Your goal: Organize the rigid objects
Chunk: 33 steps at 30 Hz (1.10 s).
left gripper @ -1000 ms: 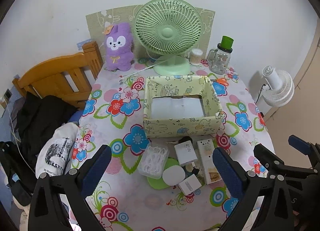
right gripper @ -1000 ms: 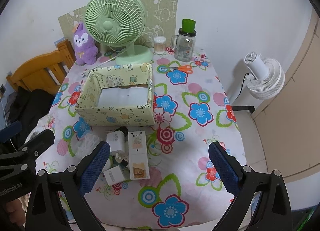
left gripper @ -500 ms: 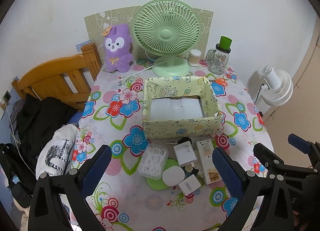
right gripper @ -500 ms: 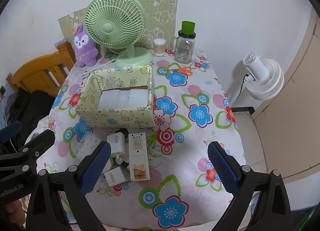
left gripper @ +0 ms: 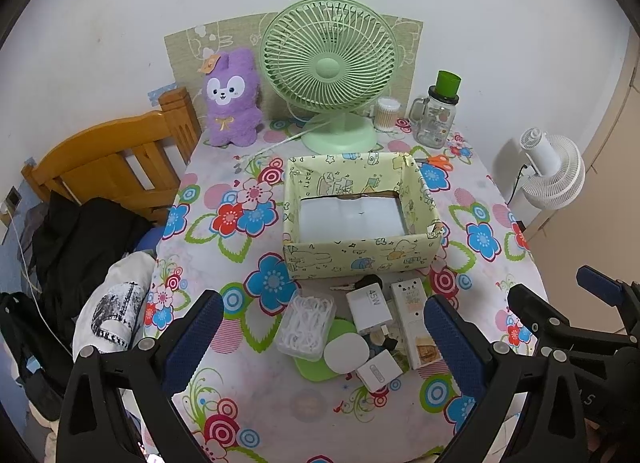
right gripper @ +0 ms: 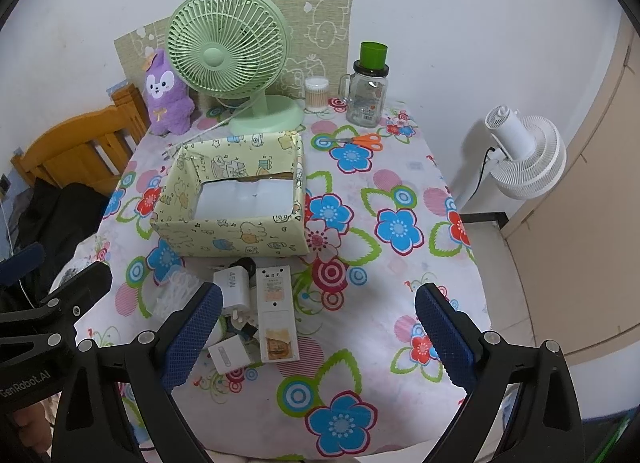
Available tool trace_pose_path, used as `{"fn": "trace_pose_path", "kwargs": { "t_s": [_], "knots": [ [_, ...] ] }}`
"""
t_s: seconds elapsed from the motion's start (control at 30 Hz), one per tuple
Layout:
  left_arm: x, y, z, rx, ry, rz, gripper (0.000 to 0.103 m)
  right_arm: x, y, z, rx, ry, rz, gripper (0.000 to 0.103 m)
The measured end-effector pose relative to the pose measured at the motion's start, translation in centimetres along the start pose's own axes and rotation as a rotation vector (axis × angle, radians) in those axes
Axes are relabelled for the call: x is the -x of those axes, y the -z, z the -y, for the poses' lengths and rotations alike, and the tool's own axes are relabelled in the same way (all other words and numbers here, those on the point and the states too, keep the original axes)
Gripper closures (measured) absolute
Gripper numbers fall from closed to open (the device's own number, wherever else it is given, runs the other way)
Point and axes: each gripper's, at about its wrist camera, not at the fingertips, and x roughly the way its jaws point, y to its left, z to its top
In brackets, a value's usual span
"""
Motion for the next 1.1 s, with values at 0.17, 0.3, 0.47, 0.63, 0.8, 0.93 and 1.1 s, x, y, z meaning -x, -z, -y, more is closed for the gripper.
{"fn": "trace_pose_path", "kwargs": {
  "t_s": [0.17, 0.3, 0.47, 0.63, 0.8, 0.93, 1.1],
  "knots": [
    [0.02, -0.02, 0.03, -0.003, 0.001, 0.001, 0.002, 0.0, -0.04, -0.03, -0.002, 0.0, 0.001, 0.004],
    [0.03, -0.03, 0.06, -0.005, 0.002, 0.001, 0.002, 0.03, -0.04, -0.01, -0.003, 0.0, 0.0, 0.004],
    [0.06, -0.01, 0.08, -0.005, 0.002, 0.002, 0.002, 0.01, -0.01, 0.02, -0.003, 0.001, 0.002, 0.004],
    [0.11, 0.02, 0.33, -0.012, 0.003, 0.003, 0.002, 0.03, -0.03, 0.14, -0.007, 0.004, 0.0, 0.004],
    [0.09, 0.0, 0.46, -0.017, 0.004, 0.001, 0.002, 0.01, -0.07, 0.24, -0.008, 0.006, 0.001, 0.004],
    [0.04, 0.06, 0.49, -0.02, 0.004, -0.002, 0.003, 0.02, 0.19, 0.44, -0.012, 0.006, 0.001, 0.004],
    [-0.12, 0.04, 0.57, -0.025, 0.007, -0.006, 0.003, 0.02, 0.14, 0.46, -0.014, 0.006, 0.002, 0.004]
  ]
}}
